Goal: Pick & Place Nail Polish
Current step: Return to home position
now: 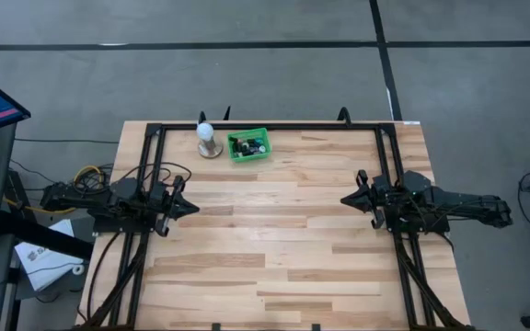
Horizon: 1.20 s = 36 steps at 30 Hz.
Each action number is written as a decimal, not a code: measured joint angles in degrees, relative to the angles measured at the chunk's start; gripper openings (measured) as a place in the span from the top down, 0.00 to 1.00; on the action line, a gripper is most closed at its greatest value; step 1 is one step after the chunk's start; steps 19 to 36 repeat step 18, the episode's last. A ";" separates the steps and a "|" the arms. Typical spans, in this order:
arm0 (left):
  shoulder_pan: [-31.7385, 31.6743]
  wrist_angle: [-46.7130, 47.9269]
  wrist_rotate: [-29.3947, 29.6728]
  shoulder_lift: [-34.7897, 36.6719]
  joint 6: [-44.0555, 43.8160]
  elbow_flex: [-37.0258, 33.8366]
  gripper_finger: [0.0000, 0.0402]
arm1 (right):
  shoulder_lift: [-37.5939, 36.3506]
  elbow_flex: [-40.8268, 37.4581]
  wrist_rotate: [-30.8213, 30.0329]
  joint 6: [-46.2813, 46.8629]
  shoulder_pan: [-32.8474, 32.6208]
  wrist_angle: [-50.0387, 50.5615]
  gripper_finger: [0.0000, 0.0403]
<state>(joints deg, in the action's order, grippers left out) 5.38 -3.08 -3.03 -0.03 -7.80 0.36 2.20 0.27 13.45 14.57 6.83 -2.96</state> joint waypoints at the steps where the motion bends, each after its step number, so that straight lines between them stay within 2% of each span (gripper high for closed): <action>1: 0.01 -0.01 0.00 0.00 -0.01 0.00 0.97 | 0.00 0.00 0.00 0.00 0.00 -0.01 1.00; 36: 0.01 -0.01 0.00 0.00 -0.01 0.00 0.97 | 0.00 0.00 0.01 0.00 0.00 -0.01 1.00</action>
